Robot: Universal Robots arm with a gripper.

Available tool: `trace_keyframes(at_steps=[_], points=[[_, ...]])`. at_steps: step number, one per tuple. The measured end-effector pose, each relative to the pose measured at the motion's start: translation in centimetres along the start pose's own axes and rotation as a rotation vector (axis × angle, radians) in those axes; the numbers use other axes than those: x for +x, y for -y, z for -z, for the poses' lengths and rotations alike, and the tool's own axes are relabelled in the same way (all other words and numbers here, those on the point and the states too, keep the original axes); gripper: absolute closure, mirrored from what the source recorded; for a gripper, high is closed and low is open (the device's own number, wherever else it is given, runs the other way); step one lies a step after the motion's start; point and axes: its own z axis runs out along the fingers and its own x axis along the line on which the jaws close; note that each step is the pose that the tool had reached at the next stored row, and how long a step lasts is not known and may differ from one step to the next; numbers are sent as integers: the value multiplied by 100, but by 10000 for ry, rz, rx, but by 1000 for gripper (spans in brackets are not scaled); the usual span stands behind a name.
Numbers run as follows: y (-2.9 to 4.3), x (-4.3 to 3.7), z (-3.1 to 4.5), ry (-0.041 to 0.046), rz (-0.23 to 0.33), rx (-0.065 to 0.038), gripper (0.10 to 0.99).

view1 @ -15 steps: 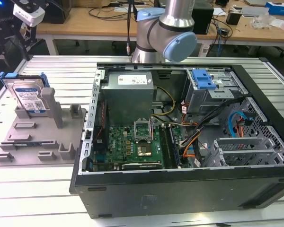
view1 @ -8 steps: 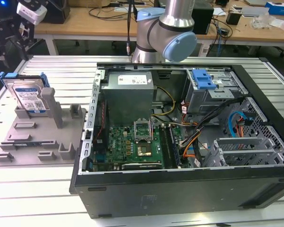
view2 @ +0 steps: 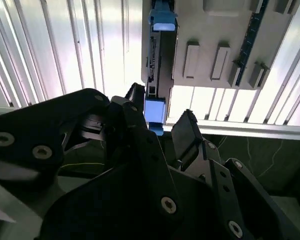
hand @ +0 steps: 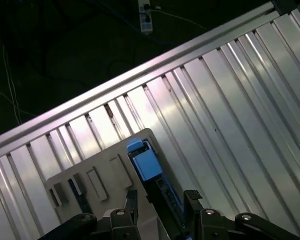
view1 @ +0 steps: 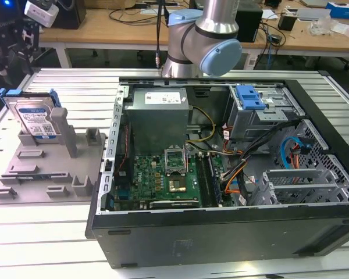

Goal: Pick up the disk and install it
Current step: 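Pick up the disk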

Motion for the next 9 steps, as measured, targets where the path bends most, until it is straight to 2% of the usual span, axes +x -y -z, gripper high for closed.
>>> trace_keyframes(at_steps=[9], points=[[0,0,-1,-201,1795,112,592]])
